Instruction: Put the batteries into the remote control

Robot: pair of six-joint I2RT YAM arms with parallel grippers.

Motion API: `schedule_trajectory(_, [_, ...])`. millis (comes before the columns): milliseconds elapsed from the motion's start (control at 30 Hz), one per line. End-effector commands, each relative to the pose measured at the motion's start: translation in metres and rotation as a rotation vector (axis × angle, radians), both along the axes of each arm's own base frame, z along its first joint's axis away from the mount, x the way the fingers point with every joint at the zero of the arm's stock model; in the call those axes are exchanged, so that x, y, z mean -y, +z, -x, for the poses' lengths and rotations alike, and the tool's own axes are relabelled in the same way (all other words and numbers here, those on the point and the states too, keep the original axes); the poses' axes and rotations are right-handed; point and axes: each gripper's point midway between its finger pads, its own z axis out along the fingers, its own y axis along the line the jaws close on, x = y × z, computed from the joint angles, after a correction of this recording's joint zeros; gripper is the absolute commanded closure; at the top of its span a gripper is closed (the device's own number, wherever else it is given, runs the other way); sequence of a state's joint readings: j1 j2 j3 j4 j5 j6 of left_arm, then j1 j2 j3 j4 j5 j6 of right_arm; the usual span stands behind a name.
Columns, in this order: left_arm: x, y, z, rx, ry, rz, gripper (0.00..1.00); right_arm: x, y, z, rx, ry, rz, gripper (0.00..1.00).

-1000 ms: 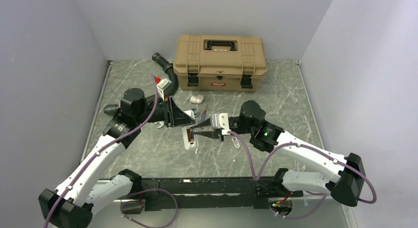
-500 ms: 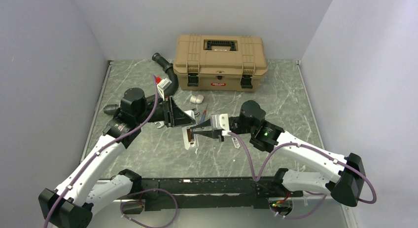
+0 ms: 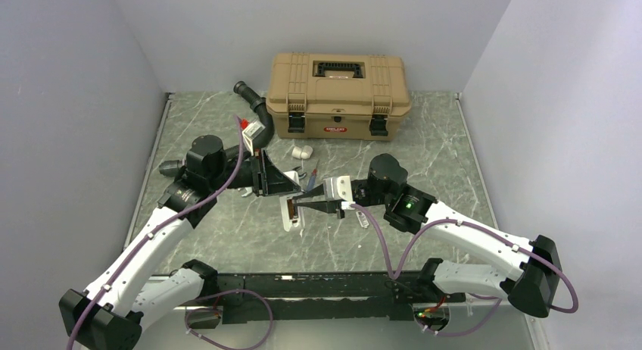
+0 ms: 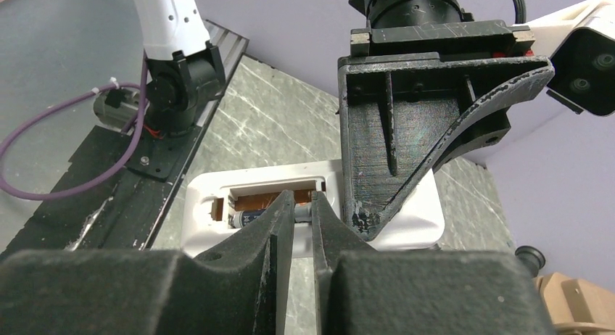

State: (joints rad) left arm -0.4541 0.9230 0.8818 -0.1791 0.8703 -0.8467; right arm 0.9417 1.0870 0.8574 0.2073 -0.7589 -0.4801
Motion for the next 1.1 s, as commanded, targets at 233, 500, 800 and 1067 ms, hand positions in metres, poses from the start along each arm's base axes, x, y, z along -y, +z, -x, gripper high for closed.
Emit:
schedule_trajectory(233, [-0.002,0.043,0.002,0.150,0.003,0.071,1.00,0.007,-0.022,0.018,-0.074,0.072,0.084,0.84])
schedule_trajectory(500, [-0.002,0.044,0.002,0.150,0.004,0.071,1.00,0.007,-0.028,0.020,-0.091,0.083,0.106,0.85])
schedule_trajectory(800, [-0.002,0.045,0.002,0.151,0.005,0.072,1.00,0.007,-0.037,0.021,-0.097,0.102,0.147,0.85])
schedule_trajectory(1067, [-0.001,0.045,0.002,0.150,0.001,0.073,1.00,0.007,-0.044,0.018,-0.104,0.087,0.177,0.85])
